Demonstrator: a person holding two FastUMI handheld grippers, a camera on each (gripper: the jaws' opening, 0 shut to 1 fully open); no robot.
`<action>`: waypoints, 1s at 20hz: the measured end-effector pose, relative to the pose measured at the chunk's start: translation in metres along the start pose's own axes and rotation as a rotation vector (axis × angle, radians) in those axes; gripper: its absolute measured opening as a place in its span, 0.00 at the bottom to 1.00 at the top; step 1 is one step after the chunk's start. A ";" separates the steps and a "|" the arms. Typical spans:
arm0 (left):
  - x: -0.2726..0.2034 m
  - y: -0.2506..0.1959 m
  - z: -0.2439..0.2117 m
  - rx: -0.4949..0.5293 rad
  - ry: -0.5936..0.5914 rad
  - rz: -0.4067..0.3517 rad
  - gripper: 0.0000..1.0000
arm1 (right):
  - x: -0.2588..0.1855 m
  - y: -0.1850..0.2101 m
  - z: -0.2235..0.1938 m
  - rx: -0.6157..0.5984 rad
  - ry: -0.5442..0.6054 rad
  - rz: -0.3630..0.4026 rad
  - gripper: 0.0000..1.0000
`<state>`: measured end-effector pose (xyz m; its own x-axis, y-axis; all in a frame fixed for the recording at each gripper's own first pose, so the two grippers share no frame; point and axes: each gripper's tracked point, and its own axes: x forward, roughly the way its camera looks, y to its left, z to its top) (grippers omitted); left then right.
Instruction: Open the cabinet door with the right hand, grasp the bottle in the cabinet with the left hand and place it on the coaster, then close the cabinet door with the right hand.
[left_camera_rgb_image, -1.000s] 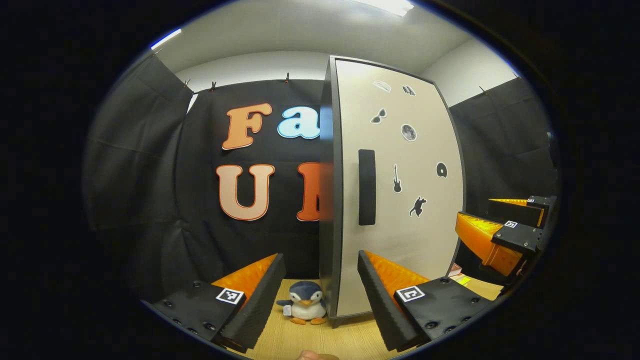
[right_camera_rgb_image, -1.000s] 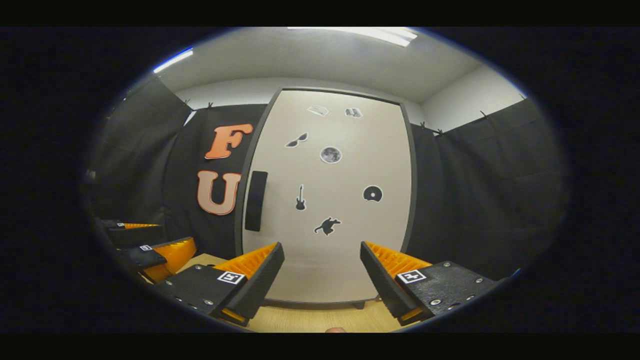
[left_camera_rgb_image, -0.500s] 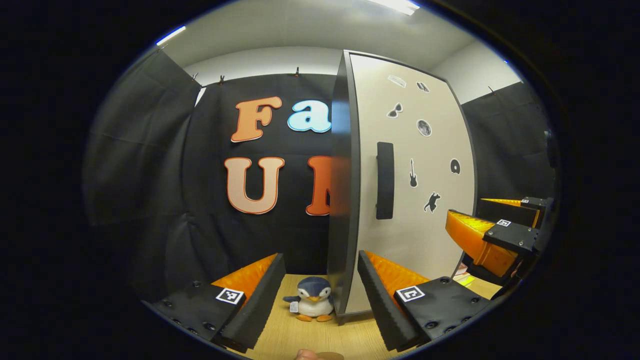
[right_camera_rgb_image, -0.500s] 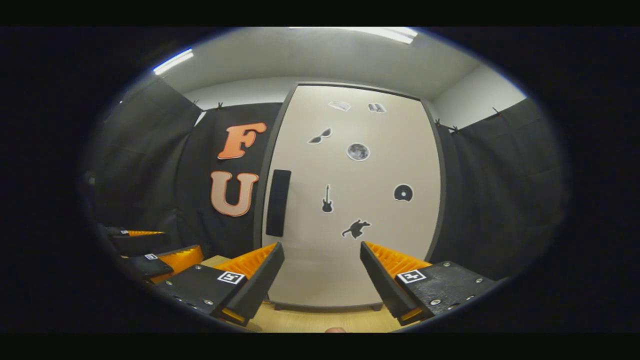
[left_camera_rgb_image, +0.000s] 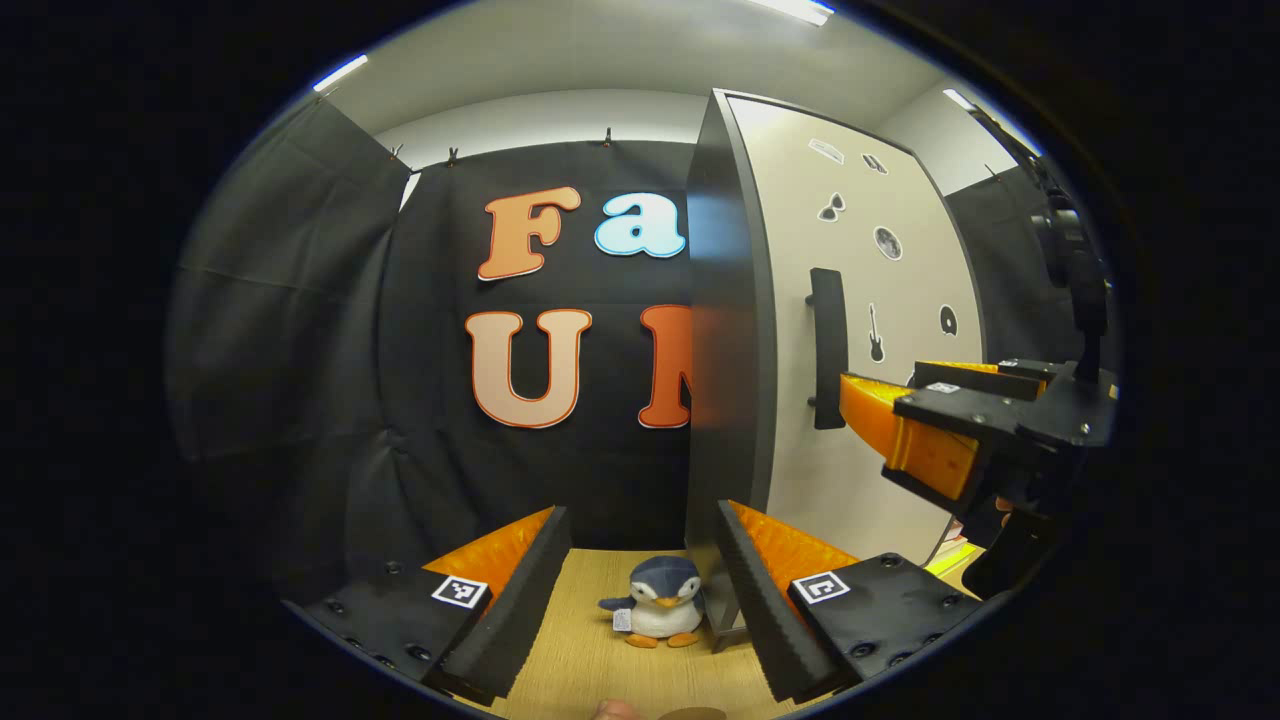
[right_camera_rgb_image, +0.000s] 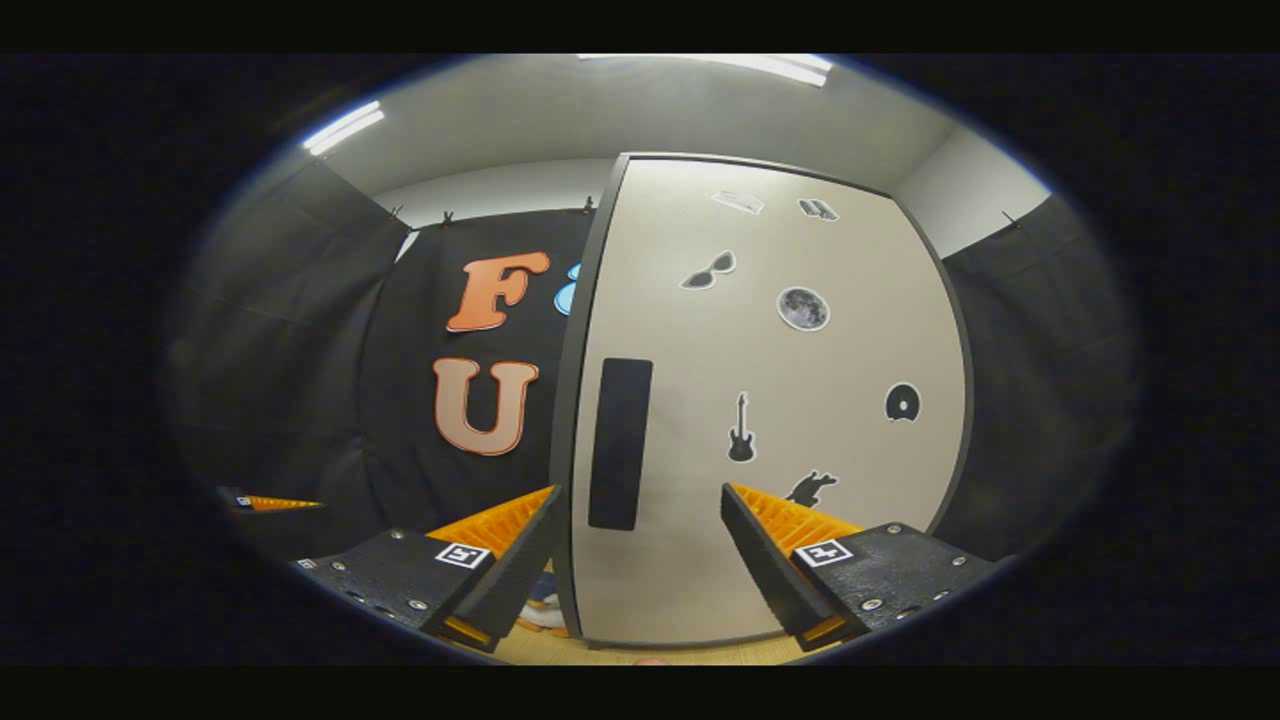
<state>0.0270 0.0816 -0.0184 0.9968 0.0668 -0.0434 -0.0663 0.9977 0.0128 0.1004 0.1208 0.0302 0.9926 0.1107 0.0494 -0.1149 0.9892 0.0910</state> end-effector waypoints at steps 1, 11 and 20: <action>0.002 0.003 -0.001 -0.004 0.000 0.001 0.95 | 0.007 0.003 0.001 0.016 0.000 -0.004 0.95; 0.011 0.034 -0.018 -0.028 0.029 0.051 0.95 | 0.054 0.014 -0.008 0.110 0.063 -0.018 0.71; 0.003 0.031 -0.017 -0.023 0.025 0.048 0.95 | 0.054 0.013 -0.007 0.109 0.051 -0.051 0.25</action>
<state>0.0275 0.1124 -0.0355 0.9911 0.1145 -0.0684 -0.1152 0.9933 -0.0072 0.1526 0.1399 0.0269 0.9977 0.0677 -0.0087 -0.0646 0.9777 0.1996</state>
